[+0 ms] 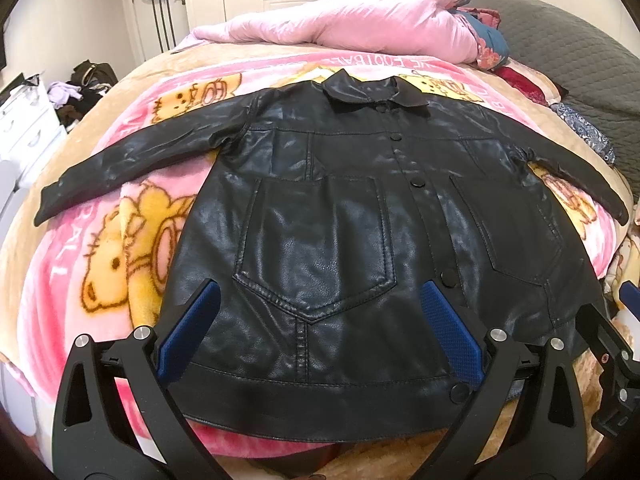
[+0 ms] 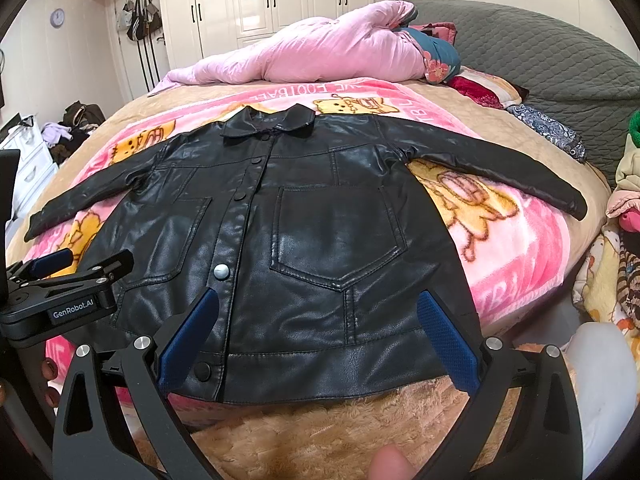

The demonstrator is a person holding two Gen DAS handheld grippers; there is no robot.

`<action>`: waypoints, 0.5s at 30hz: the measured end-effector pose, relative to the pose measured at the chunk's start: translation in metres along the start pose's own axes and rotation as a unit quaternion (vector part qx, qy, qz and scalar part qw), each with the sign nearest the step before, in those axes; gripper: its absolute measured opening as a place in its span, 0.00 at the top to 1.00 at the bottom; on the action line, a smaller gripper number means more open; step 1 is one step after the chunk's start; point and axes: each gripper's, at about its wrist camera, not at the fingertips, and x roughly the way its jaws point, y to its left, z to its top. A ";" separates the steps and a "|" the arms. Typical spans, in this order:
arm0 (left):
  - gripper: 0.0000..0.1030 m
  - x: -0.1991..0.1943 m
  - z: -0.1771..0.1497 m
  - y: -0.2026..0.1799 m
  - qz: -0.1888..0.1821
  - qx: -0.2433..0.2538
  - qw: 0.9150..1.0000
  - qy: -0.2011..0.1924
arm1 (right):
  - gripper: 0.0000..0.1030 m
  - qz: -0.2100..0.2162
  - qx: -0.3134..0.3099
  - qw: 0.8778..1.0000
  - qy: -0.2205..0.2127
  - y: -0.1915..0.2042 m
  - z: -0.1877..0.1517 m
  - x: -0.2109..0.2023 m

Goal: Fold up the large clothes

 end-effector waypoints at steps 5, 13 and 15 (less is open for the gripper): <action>0.09 0.000 0.000 0.000 0.000 0.001 1.000 0.000 | 0.04 -0.001 0.000 1.000 0.000 0.000 0.000 0.000; 0.09 0.000 0.001 -0.001 0.000 0.001 1.000 0.001 | 0.04 0.000 0.001 1.000 0.000 -0.002 0.001 0.001; 0.09 0.000 0.001 -0.001 0.000 0.000 1.000 0.001 | 0.04 0.000 0.001 1.000 0.001 -0.002 0.002 0.001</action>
